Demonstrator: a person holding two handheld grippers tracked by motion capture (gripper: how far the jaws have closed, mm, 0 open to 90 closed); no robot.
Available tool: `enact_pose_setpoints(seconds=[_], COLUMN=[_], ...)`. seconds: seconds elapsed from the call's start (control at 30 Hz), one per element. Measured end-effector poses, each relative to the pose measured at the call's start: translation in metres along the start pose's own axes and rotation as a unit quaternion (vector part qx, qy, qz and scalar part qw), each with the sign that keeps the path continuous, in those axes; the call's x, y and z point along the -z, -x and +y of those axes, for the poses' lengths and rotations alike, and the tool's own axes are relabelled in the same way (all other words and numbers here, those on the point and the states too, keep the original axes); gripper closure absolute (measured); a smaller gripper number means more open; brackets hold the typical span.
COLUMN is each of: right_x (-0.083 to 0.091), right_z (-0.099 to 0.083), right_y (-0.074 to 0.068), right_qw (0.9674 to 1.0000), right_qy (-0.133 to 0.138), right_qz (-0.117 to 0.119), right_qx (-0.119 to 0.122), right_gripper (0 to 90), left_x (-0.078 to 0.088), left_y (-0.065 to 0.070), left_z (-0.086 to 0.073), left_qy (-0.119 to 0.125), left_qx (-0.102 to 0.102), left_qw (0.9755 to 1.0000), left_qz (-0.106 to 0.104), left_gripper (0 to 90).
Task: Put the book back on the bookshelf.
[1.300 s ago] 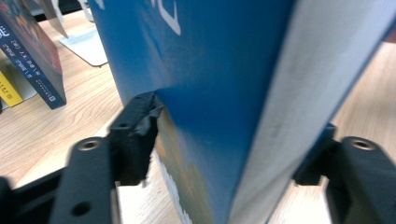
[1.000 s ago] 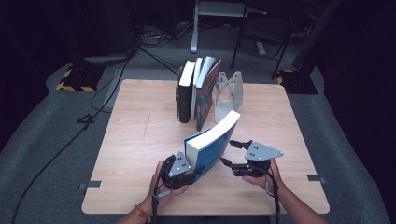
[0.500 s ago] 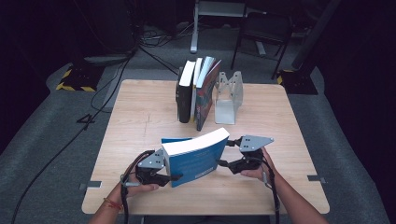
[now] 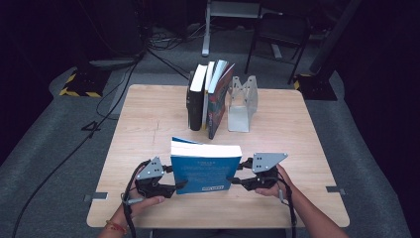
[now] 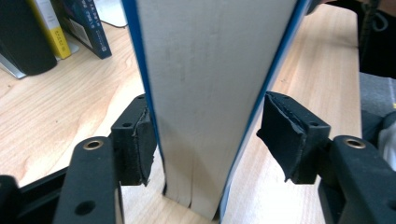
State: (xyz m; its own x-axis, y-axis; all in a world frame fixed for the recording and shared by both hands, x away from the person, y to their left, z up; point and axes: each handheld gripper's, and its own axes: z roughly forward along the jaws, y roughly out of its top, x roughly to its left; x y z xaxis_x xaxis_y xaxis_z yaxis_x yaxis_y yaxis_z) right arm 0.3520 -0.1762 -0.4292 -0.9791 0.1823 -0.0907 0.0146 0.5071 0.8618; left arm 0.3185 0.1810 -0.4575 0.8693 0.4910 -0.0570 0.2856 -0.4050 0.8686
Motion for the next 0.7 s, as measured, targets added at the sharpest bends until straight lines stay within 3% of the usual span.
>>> enact_pose_setpoints(seconds=[0.13, 0.33, 0.53, 0.7], right_x=[0.001, 0.003, 0.025, 0.045], right_z=[0.017, 0.040, 0.042, 0.037], right_y=[-0.005, -0.012, -0.014, -0.008], right_qw=[0.9994, 0.9988, 0.9985, 0.9976], right_qy=[0.030, 0.030, 0.028, 0.022], right_qz=[-0.013, -0.039, -0.047, -0.065], right_qx=[-0.008, -0.002, 0.008, -0.010], right_gripper=[52.0, 55.6, 59.1, 58.6], left_x=[-0.003, -0.017, -0.048, -0.073], left_y=[0.000, -0.002, 0.000, 0.002], left_z=[0.002, 0.010, 0.031, 0.044], left_qy=[0.005, 0.009, 0.000, 0.000], left_qx=[0.006, 0.017, -0.013, -0.016], left_qw=[0.9999, 0.9997, 0.9999, 0.9996], left_qz=[0.012, 0.017, -0.001, -0.021], left_gripper=[38.9, 31.9, 30.6, 30.2])
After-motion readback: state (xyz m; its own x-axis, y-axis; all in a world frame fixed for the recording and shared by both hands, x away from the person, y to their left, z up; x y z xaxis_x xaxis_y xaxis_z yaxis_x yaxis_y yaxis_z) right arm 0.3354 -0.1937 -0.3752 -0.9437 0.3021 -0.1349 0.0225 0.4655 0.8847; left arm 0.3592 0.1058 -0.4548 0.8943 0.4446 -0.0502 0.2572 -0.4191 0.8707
